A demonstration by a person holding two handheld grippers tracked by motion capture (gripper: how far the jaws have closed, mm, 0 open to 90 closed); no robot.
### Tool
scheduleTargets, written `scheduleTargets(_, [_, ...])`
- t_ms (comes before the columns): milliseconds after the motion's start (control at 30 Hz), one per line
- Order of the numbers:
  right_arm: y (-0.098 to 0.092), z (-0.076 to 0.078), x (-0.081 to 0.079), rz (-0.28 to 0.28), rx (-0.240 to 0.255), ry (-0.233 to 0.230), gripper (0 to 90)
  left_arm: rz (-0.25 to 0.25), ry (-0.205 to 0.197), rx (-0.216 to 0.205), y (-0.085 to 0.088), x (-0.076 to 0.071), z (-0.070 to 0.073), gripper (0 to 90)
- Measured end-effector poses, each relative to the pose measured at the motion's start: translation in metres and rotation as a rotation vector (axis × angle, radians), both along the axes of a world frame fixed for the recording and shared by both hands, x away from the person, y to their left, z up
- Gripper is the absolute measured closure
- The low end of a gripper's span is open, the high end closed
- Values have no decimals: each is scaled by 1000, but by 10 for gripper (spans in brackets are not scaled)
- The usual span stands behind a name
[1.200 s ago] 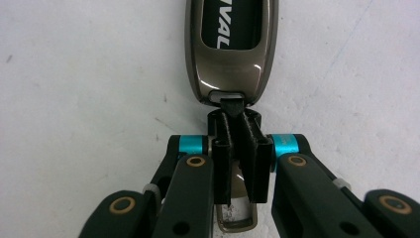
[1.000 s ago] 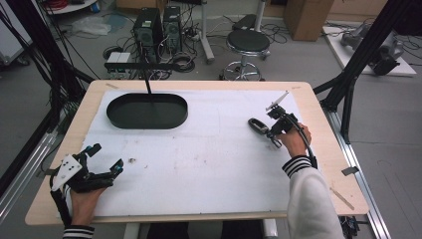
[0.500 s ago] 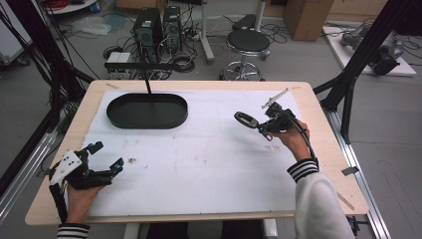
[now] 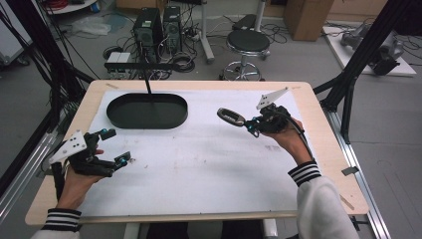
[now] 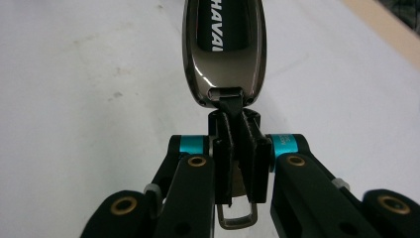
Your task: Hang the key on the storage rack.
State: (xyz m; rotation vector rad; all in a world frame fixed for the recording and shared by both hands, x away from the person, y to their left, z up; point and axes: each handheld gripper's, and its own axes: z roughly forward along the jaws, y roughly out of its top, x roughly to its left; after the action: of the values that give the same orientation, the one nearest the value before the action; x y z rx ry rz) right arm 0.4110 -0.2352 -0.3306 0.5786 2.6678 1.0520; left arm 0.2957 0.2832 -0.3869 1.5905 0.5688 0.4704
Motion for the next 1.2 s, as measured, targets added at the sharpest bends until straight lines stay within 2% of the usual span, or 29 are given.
scheduleTargets(100, [6,4,-4,49,30,-14,851,-23,-4,47,-8,5,10,17])
scheduleTargets(167, [8,5,-6,87,37,-22,851,-26,-1,52,-12,8,14,17])
scheduleTargets(300, [14,6,-11,154,35,-22,851,-69,-5,64,-23,15,25,17])
scheduleTargets(467, [21,9,-18,219,42,-27,851,-124,-7,105,-38,23,36,17])
scheduleTargets(567, [26,12,-22,263,48,-30,851,-151,-11,115,-47,27,41,17])
scheduleTargets(767, [39,19,-27,320,15,-20,851,-201,-15,160,-69,34,52,17])
scheduleTargets(833, [45,22,-28,341,18,-18,850,-226,-16,178,-77,36,56,17])
scheduleTargets(933, [51,24,-29,358,14,-20,850,-257,-21,185,-86,39,59,17])
scheduleTargets(1033, [59,23,-29,378,-11,-11,850,-277,-11,201,-94,43,59,17])
scheduleTargets(1133, [66,23,-29,399,-19,-5,850,-300,1,230,-103,46,60,17])
scheduleTargets(1200, [70,25,-30,407,-24,0,850,-322,1,265,-110,47,62,17])
